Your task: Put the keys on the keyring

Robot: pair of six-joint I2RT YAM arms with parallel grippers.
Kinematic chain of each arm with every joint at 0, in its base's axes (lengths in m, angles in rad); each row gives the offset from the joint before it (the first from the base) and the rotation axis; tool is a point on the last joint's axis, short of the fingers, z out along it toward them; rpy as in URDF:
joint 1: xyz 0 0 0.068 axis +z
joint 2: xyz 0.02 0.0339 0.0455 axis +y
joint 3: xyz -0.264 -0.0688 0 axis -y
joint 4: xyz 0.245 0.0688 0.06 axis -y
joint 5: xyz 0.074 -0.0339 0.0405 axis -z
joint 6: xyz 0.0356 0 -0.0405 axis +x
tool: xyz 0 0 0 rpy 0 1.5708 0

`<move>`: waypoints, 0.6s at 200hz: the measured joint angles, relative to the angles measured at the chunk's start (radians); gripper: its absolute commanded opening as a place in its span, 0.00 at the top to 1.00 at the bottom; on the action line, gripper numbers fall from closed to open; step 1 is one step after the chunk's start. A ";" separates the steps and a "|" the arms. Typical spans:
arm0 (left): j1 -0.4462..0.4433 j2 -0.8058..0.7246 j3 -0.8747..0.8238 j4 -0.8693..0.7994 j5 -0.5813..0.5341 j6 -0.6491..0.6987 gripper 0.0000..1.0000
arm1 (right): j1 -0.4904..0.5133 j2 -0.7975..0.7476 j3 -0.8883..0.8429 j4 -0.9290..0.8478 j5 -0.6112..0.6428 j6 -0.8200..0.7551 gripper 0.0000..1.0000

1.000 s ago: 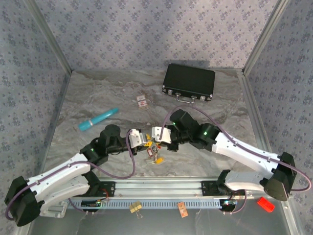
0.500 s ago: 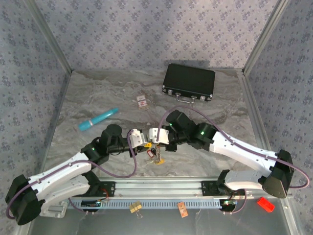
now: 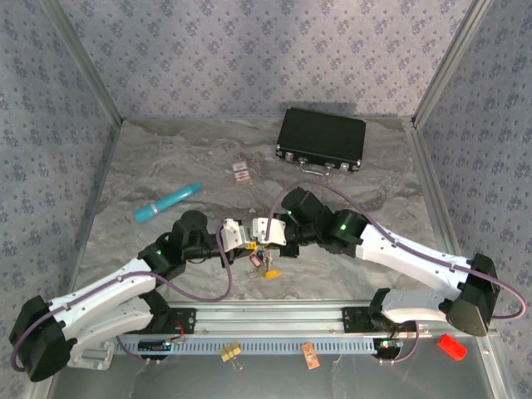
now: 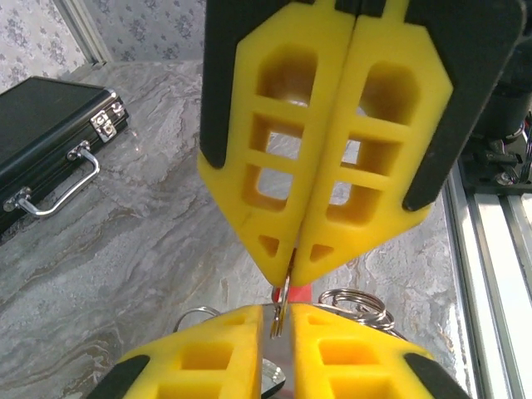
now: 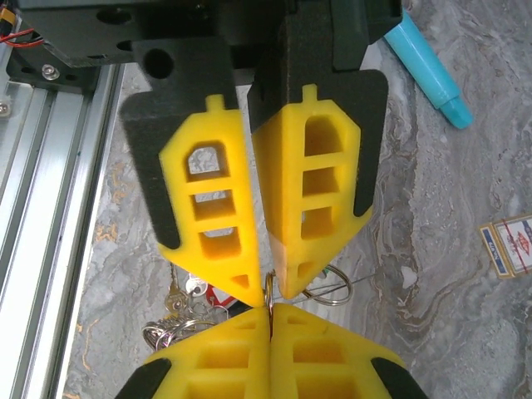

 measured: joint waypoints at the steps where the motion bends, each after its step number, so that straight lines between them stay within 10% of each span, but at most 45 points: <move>1: 0.000 0.000 0.000 0.000 0.000 0.000 0.90 | 0.000 0.000 0.000 0.000 0.000 0.000 1.00; 27: 0.000 0.000 0.000 0.003 0.008 -0.002 1.00 | -0.002 -0.007 -0.010 0.013 -0.003 0.006 0.99; 55: -0.001 0.000 0.000 0.008 0.014 -0.004 1.00 | -0.033 -0.050 -0.072 0.077 -0.050 0.045 0.70; 120: -0.001 -0.004 -0.053 0.139 0.011 -0.070 1.00 | -0.145 -0.149 -0.251 0.260 -0.220 0.209 0.68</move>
